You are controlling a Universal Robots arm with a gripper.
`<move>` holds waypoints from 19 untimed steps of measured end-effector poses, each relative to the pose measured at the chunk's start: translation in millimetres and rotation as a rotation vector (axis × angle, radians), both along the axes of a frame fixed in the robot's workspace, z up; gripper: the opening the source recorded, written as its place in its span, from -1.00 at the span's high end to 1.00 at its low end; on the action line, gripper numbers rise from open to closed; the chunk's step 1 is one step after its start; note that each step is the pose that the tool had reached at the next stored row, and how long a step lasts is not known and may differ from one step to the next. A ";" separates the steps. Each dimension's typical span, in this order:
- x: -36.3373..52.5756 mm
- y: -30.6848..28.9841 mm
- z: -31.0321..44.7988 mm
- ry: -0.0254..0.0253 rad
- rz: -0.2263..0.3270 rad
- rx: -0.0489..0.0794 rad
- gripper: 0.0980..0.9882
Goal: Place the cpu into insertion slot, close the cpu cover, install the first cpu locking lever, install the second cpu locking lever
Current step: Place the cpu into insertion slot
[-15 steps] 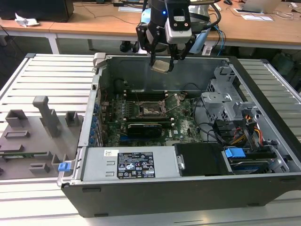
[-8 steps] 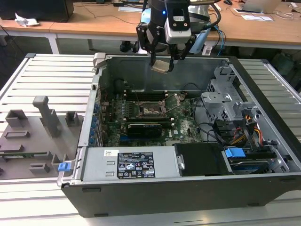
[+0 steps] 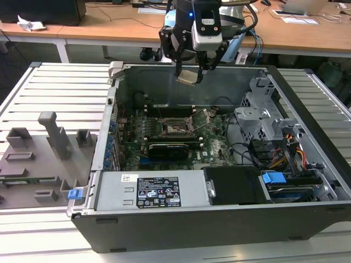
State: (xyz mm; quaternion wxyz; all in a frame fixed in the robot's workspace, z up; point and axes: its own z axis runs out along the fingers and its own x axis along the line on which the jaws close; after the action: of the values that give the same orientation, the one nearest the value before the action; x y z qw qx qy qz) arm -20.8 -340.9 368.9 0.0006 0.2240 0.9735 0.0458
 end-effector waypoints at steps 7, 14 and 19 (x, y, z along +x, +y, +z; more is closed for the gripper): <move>0.0 0.0 0.0 0.0000 -0.010 0.000 0.01; 0.0 0.0 0.0 0.0000 -0.025 0.000 0.01; 0.0 0.0 0.0 0.0000 -0.037 0.000 0.01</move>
State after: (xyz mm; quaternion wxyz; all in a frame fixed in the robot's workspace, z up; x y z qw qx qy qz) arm -20.8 -340.9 368.8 0.0014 0.2420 0.9692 0.0457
